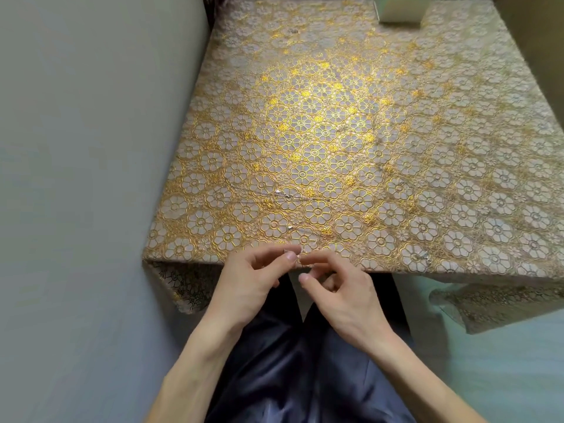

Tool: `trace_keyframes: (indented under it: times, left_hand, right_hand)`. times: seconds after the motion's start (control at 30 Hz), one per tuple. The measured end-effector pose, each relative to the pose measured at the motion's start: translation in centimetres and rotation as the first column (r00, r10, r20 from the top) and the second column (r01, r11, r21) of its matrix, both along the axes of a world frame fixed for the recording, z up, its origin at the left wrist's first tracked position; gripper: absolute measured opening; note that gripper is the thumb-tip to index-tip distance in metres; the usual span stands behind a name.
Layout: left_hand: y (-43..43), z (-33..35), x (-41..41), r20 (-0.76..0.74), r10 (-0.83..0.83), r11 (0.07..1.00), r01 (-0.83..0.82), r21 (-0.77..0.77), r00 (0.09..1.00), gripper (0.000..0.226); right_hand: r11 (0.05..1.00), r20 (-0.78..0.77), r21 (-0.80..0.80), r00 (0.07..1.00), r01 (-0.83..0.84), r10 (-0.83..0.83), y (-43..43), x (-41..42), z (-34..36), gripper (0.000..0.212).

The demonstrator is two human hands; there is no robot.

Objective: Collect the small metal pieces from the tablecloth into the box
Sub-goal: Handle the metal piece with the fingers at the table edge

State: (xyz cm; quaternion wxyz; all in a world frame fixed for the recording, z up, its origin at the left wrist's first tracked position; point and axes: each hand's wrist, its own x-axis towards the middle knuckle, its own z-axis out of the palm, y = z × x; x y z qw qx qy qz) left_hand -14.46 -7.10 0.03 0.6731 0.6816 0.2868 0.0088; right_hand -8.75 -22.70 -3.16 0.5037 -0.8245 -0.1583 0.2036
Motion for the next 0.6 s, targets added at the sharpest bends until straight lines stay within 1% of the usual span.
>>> trace_keyframes:
  times: [0.1,0.13,0.17,0.2,0.23,0.27,0.3,0.33,0.4,0.47,0.53,0.6]
  left_hand:
    - [-0.4,-0.2,-0.5,-0.007,0.038,0.997,-0.039,-0.067,0.999,0.016]
    - [-0.4,-0.3,-0.7,-0.014,0.046,0.996,-0.047,-0.077,0.999,0.016]
    - [-0.5,-0.3,-0.9,-0.020,0.050,0.995,-0.051,-0.085,0.999,0.017]
    - [-0.5,-0.3,-1.1,-0.028,0.052,0.994,-0.055,-0.094,0.998,0.017]
    - [-0.4,-0.4,-1.3,-0.035,0.056,0.993,-0.059,-0.104,0.998,0.017]
    - [-0.4,-0.5,-1.6,-0.041,0.060,0.991,-0.064,-0.115,0.997,0.017]
    - [-0.3,-0.6,-1.8,-0.048,0.064,0.989,-0.070,-0.127,0.997,0.017]
    - [-0.3,-0.6,-2.0,-0.055,0.067,0.987,-0.074,-0.145,0.996,0.017]
    - [-0.2,-0.5,-2.4,-0.063,0.061,0.980,-0.072,-0.185,0.996,0.019]
    - [0.0,-0.6,-2.6,-0.053,0.048,0.976,-0.058,-0.211,0.997,0.029]
    - [0.3,-0.6,-2.8,-0.039,0.040,0.976,-0.047,-0.214,0.998,0.032]
    - [0.7,-0.6,-3.0,-0.030,0.068,0.973,-0.073,-0.218,0.997,0.031]
  right_hand:
    - [0.997,-0.113,0.019,0.991,-0.068,0.070,0.2,-0.1,0.1,0.021]
    - [0.995,-0.174,0.039,0.980,-0.088,0.094,0.4,-0.2,0.2,0.019]
    - [0.992,-0.273,0.093,0.956,-0.081,0.104,0.6,-0.3,0.2,0.016]
    - [0.985,-0.403,0.165,0.909,-0.040,0.104,0.8,-0.3,0.3,0.013]
    - [0.971,-0.544,0.235,0.832,0.029,0.107,1.0,-0.4,0.4,0.015]
    - [0.950,-0.670,0.295,0.731,0.104,0.128,1.2,-0.5,0.6,0.017]
    - [0.926,-0.761,0.340,0.627,0.165,0.167,1.4,-0.7,0.6,0.018]
    - [0.905,-0.818,0.371,0.535,0.207,0.212,1.5,-0.9,0.7,0.020]
    - [0.866,-0.875,0.408,0.394,0.288,0.281,1.8,-1.2,0.5,0.020]
    - [0.812,-0.904,0.412,0.294,0.413,0.309,2.2,-1.3,0.2,0.021]
    - [0.759,-0.919,0.394,0.245,0.518,0.309,2.6,-1.2,-0.1,0.021]
    - [0.719,-0.926,0.377,0.229,0.584,0.299,2.7,-1.2,-0.1,0.020]
